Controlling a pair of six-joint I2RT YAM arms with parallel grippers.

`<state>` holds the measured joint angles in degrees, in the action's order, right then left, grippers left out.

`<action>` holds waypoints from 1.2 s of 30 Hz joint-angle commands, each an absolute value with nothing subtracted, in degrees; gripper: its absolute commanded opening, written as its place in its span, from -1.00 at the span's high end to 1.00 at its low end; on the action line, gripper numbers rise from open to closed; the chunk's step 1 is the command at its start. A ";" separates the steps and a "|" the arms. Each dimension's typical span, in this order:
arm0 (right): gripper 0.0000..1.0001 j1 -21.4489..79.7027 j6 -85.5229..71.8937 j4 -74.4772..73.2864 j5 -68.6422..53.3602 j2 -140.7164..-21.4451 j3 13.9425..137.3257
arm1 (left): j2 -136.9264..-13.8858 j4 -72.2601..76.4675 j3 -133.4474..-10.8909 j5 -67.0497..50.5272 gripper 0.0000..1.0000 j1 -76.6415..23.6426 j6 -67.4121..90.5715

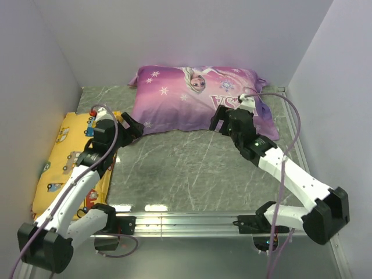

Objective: Remove the pillowcase from the pillow

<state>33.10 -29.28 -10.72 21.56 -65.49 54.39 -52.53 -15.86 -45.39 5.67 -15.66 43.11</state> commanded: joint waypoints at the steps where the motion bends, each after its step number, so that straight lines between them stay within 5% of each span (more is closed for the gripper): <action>1: -0.96 30.77 -30.50 -11.34 23.38 -69.78 59.50 | -56.32 -8.44 -43.33 9.31 -0.99 -15.56 46.32; 14: -1.00 13.64 -31.90 8.42 14.86 -79.88 55.19 | -81.72 5.69 -53.07 17.93 -0.99 -15.38 41.84; 30: -0.99 2.99 -31.90 20.56 9.06 -95.17 57.65 | -103.26 21.18 -63.19 7.56 -0.97 -11.16 35.59; 33: -0.86 2.81 -32.17 20.39 7.91 -97.20 59.23 | -104.59 22.67 -63.37 6.85 -0.70 -11.34 37.09; 36: -0.67 2.81 -33.65 19.87 7.56 -97.38 59.67 | -104.77 22.24 -63.46 7.55 -0.10 -11.69 37.27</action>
<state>2.66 -32.12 17.56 8.80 -97.32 56.86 -104.75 17.78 -60.88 8.27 -11.33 37.21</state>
